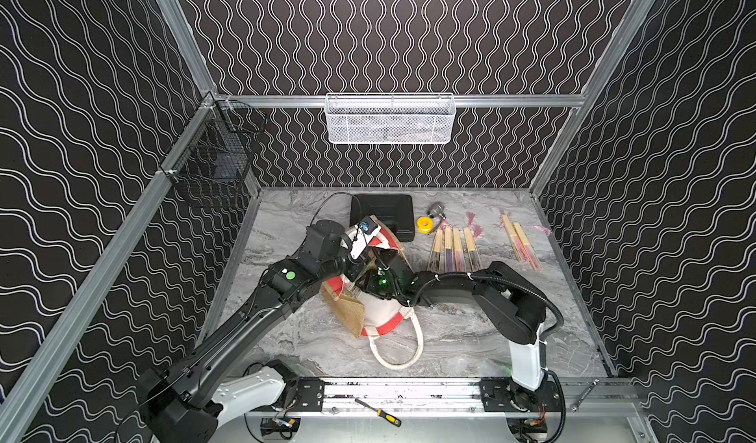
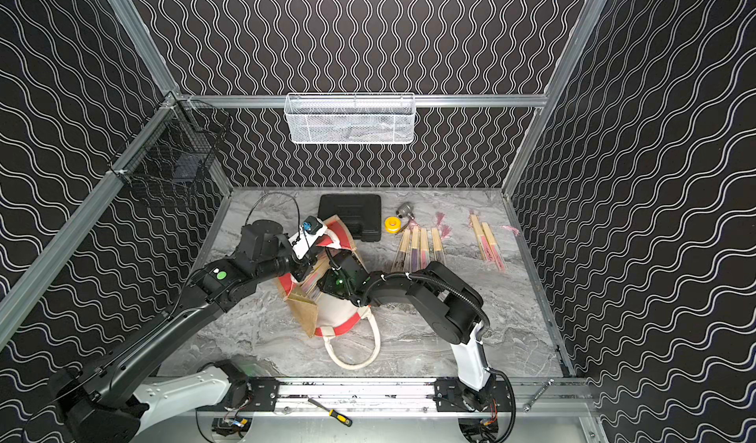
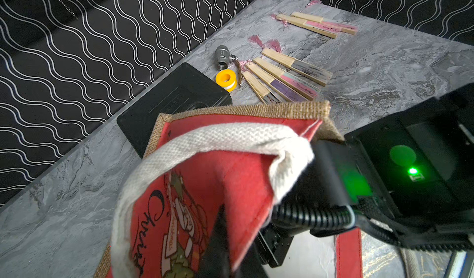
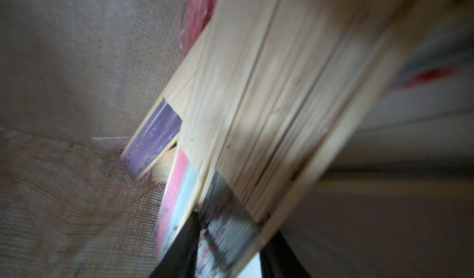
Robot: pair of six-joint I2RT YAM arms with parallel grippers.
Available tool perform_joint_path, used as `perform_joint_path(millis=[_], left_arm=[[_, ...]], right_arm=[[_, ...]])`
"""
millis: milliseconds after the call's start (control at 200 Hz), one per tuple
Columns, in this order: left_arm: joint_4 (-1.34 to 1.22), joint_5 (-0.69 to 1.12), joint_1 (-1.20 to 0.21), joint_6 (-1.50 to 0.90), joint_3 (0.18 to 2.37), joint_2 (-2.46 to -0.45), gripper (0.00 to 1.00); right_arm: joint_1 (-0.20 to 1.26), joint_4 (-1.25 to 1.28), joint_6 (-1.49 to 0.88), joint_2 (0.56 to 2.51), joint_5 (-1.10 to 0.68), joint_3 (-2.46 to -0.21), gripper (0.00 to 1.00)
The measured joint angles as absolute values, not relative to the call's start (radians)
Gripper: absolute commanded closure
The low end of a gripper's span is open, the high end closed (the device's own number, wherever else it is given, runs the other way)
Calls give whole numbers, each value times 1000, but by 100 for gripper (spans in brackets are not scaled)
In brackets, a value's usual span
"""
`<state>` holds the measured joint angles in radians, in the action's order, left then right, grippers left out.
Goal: Take out the folding fans from the tote bags
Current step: Pick up the folding fan from the canvas bag.
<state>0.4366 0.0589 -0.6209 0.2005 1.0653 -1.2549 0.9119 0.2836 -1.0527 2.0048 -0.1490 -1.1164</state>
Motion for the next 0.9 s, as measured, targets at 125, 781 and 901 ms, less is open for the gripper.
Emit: perform_joint_path(millis=[125,781,901], left_arm=[[436,59,-621,200,1065,-1256,100],[434,56,-621,201,1065,-1250,100],[430,55,-621,201,1065,-1247,100]], right_arm=[[899,347,-1090,2020,-190,-1104,67],[888,398,-1072,1860,-252,-1015,85],[888,336,-1000,1801,-243,-1008,85]])
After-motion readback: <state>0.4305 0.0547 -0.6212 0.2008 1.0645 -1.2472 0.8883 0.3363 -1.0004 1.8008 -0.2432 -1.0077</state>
